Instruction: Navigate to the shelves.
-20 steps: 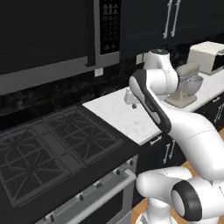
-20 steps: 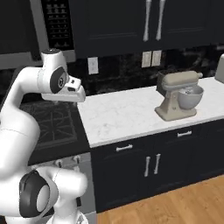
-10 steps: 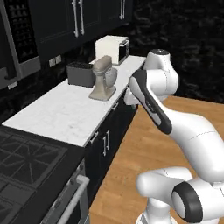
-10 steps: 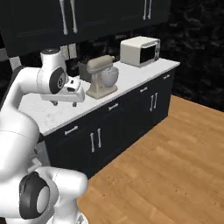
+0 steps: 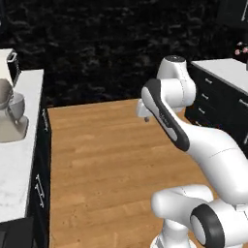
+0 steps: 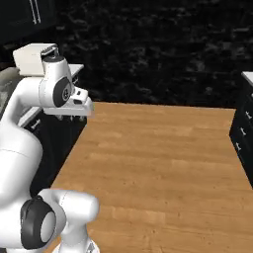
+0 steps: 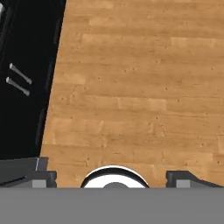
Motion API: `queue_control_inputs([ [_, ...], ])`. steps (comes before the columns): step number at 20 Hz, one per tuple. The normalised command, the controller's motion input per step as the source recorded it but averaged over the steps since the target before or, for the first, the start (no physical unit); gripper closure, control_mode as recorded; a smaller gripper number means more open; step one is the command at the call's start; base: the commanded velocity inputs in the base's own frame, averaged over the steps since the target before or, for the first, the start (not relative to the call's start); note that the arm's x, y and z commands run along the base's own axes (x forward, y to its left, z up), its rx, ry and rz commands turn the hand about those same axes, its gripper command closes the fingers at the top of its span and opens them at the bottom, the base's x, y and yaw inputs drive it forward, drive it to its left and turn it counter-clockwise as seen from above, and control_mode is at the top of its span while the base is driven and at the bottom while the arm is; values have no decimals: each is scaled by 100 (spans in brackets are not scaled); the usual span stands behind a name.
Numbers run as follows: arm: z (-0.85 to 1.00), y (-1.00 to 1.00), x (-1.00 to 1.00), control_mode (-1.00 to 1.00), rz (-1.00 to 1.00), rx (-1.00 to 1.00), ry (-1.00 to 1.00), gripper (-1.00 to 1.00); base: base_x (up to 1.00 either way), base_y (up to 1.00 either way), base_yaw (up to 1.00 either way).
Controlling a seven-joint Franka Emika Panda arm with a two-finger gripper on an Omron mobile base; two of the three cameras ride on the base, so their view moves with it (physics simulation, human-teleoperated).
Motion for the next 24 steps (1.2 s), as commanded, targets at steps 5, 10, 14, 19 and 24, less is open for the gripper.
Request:
queue_control_inputs([
  [5, 0, 0, 0, 100, 0, 0, 0, -100, -8, -6, -91],
  [10, 0, 0, 0, 100, 0, 0, 0, -100, 11, -66, -66],
  [14, 0, 0, 0, 100, 0, 0, 0, -100, 29, -94, -49],
  [19, 0, 0, 0, 100, 0, 0, 0, -100, 52, -51, -59],
  [24, 0, 0, 0, 100, 0, 0, 0, -100, 65, 31, -59],
])
